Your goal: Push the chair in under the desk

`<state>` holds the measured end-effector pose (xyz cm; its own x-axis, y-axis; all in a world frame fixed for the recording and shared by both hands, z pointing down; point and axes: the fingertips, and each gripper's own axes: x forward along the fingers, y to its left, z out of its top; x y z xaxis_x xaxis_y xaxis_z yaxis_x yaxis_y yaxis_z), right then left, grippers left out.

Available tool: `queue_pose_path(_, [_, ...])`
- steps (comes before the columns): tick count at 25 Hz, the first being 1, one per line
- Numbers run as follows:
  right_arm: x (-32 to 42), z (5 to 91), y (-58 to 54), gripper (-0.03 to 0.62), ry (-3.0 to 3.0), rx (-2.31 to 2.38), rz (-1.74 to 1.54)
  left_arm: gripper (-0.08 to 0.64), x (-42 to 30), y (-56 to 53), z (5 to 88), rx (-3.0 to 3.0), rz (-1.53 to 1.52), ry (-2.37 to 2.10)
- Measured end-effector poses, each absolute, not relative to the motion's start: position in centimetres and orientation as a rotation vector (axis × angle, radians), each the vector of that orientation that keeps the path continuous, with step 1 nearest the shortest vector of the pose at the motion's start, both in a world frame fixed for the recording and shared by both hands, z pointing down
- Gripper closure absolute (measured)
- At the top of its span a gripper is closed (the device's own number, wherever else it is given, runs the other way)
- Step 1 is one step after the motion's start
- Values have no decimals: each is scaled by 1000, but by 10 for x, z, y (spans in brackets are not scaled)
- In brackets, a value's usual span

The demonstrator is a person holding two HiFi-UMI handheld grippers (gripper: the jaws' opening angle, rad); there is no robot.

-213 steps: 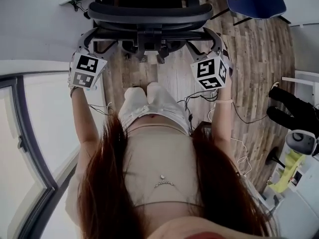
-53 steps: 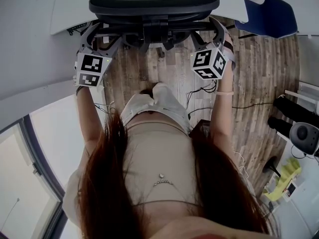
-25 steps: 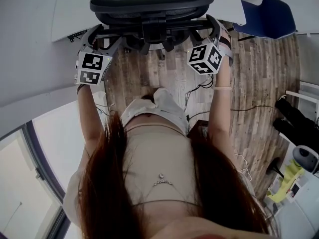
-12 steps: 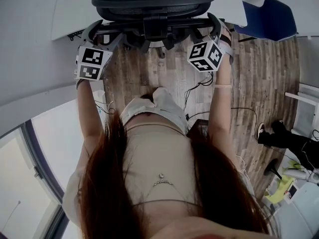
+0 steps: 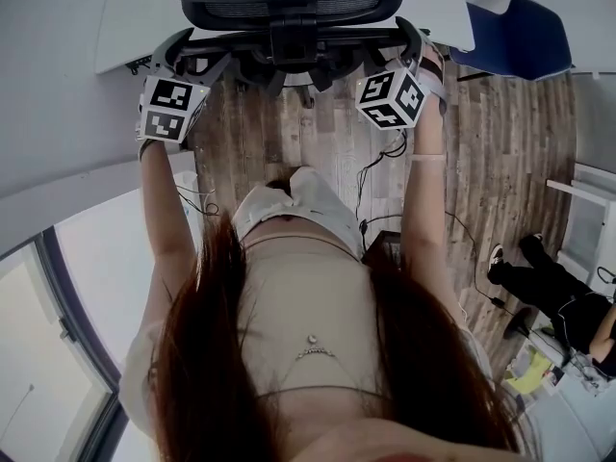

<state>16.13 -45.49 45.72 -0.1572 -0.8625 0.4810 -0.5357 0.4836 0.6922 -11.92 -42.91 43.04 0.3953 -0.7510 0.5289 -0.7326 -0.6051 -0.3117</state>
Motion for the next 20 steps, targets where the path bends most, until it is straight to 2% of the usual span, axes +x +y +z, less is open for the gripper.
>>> queue_pose_path(20, [162,454,-449,261,-1780,1222,-549,229,-118,-426,427,-2565,-997,1390])
